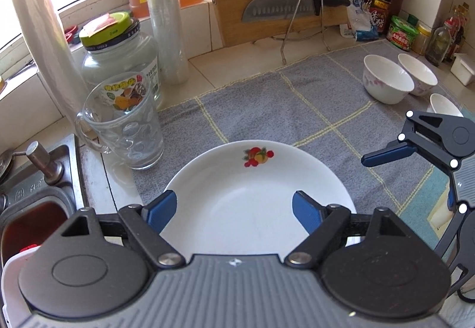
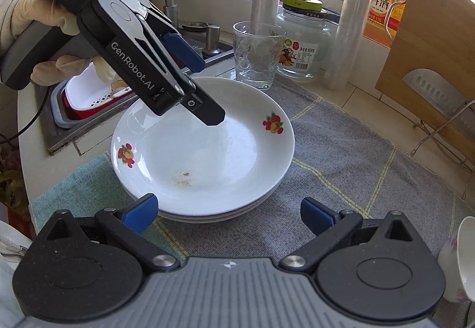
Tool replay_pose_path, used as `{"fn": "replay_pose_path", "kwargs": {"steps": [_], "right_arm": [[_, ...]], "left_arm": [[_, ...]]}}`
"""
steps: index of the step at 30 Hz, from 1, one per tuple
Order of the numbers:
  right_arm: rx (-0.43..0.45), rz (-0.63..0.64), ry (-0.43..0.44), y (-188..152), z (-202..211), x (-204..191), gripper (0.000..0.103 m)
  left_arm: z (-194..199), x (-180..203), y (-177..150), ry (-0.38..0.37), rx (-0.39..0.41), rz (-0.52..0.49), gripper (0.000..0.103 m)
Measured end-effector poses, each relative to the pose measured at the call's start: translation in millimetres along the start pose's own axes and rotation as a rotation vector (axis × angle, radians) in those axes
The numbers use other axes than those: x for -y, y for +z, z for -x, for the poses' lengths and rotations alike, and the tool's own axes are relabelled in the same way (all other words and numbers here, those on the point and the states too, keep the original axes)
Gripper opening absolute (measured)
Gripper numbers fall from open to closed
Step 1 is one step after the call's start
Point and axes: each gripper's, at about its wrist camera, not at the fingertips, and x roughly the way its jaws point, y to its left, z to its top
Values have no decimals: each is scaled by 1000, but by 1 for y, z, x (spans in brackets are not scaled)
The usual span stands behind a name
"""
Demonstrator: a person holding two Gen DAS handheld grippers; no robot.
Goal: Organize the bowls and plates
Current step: 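Pull the left tool away from the stacked plates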
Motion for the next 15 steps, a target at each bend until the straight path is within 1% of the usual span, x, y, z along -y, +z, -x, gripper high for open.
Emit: {"fn": "replay_pose_path", "kwargs": {"steps": [3,5,7,10,15], "right_arm": [[9,-47,-59,-2,7,3,103],[14,-87,-96,-5,12,6,103],[19,-133,-141,-10,19,10,103],[15,-198,-215,-19,30,17,103],[31,-277,-308,-41,58,35,103]], "left_arm": [[11,9,-4,-19,88,3,90],[16,16,-6,-27,132,2,91],[17,23,-6,-42,157,-7,91],[19,37,-5,-46,205,-26,92],[13,65,1,-82,233,-62,92]]}}
